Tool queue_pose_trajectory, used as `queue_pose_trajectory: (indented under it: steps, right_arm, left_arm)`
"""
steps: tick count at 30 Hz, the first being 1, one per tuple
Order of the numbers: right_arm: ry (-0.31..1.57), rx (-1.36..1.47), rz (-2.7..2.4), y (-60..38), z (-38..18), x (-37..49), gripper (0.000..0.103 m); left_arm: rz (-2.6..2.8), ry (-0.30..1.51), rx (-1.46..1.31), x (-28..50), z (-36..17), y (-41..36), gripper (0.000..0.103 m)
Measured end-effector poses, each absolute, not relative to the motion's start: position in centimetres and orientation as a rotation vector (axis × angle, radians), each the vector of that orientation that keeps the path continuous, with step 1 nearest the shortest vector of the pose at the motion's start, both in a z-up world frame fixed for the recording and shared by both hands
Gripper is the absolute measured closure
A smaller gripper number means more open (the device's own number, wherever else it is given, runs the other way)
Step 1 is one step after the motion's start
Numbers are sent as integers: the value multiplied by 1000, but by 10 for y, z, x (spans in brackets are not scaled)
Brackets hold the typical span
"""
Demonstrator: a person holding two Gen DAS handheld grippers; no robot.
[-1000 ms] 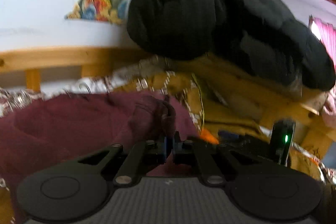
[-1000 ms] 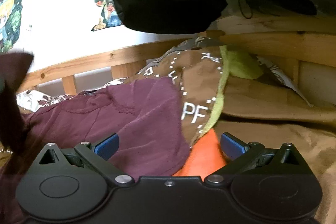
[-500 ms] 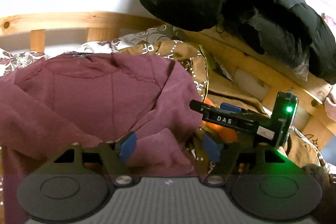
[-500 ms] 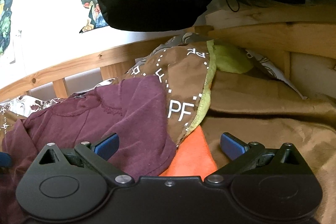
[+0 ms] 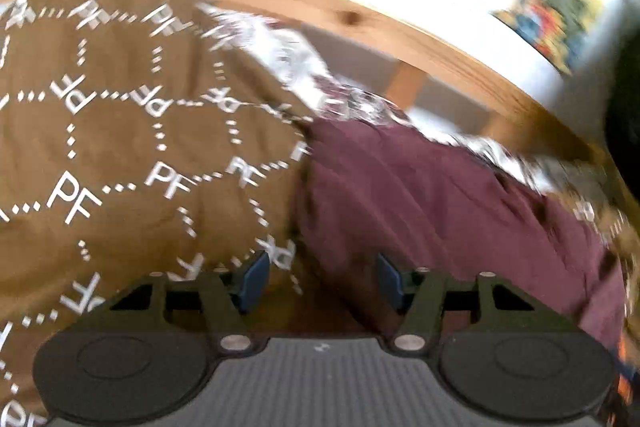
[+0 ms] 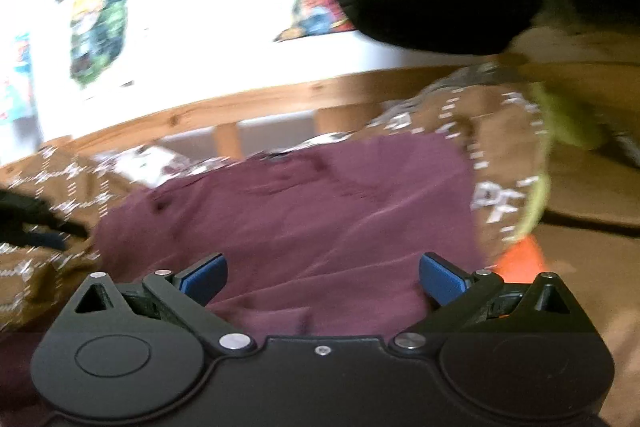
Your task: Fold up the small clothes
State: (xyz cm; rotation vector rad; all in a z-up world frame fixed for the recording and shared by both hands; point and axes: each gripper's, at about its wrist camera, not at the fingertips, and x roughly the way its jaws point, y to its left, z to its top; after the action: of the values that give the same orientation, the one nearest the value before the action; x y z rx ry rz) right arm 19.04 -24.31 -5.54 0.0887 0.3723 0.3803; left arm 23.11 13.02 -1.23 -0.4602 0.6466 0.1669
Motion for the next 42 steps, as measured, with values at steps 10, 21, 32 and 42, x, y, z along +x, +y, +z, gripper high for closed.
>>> queue_pose_trajectory:
  steps: [10, 21, 32, 42]
  right_arm:
    - [494, 69, 403, -234, -67, 198, 47]
    - [540, 138, 473, -233, -60, 200, 89]
    - [583, 168, 471, -239, -66, 204, 79]
    - [580, 174, 521, -238, -67, 202, 48]
  left_arm:
    - [72, 701, -569, 270, -31, 147, 99]
    - [249, 680, -633, 258, -27, 170, 94]
    - [291, 571, -498, 242, -8, 176, 34]
    - [150, 693, -305, 312, 4, 159, 31]
